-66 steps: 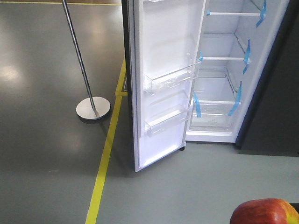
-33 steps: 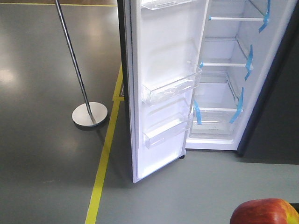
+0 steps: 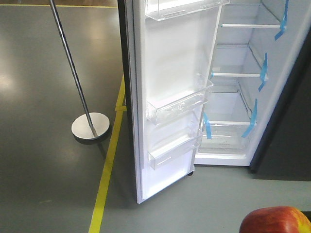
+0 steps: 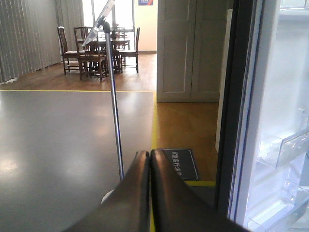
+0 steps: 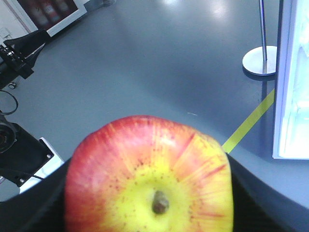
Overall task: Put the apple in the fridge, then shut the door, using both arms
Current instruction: 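Approach closer to the refrigerator door bins and stop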
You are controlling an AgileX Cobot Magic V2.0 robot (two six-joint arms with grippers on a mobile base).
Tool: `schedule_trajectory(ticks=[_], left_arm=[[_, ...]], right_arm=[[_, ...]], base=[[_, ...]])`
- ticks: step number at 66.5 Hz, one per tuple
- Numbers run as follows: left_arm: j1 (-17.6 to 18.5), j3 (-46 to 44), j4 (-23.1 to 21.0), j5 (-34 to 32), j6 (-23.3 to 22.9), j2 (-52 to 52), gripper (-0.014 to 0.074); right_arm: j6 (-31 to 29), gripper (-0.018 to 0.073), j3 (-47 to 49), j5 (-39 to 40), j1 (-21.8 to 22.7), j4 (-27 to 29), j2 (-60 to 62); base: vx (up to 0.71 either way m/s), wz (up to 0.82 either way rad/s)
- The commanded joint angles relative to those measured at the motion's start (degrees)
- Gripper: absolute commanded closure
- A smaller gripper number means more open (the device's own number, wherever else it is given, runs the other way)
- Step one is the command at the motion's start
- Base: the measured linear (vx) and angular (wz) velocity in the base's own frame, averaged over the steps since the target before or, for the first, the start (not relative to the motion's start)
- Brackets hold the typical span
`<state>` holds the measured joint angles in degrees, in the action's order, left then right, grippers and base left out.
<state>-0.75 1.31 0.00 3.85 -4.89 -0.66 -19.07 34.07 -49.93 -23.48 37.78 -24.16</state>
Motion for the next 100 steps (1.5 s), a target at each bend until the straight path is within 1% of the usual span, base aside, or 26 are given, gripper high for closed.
schedule_trajectory(ticks=[1, 100], left_arm=[[0.27, 0.79, 0.00, -4.61, -0.31, -0.87, 0.0603], [0.27, 0.79, 0.00, -4.61, -0.31, -0.87, 0.0603]], right_arm=[[-0.64, 0.0228, 1.59, 3.70, 0.02, 2.23, -0.44], [-0.64, 0.0228, 1.59, 3.70, 0.02, 2.23, -0.44]], base=[[0.14, -0.03], [0.11, -0.03]])
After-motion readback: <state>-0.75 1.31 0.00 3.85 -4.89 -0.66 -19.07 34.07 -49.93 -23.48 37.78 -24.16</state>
